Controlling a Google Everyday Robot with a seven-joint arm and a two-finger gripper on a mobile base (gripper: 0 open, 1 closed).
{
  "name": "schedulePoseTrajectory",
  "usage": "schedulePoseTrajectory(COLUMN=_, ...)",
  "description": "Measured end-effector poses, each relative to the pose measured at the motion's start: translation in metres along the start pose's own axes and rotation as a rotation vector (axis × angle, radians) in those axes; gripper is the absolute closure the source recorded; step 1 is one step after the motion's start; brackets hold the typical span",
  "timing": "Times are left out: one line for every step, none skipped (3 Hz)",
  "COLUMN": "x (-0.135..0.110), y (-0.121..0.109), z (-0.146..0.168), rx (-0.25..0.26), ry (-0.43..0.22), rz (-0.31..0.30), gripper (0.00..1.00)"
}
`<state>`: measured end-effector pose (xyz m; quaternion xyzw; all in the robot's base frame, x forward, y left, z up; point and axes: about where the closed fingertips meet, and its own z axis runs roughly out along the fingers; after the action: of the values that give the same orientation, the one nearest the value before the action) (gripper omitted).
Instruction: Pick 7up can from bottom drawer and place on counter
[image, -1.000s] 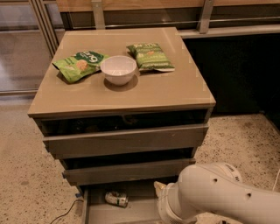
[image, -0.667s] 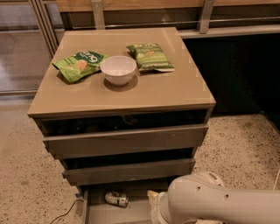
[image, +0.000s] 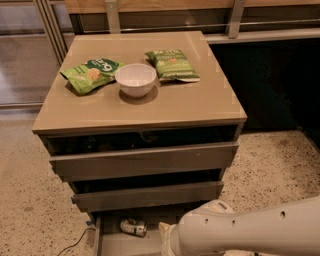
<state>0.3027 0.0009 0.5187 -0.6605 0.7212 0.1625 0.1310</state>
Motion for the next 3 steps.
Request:
schedulePoseTrajectory(x=0.002, y=0.010, z=0.031, rx=-0.032, ry=-0.014, rz=-0.021, gripper=0.00)
schedulePoseTrajectory(x=-0.004, y=0.001, z=0.065, rx=-0.017, ry=-0.047, rz=-0.074, gripper=0.00)
schedulePoseTrajectory(x=-0.011, y=-0.018, z=0.084, rx=0.012, ry=-0.075, rz=-0.109, gripper=0.00)
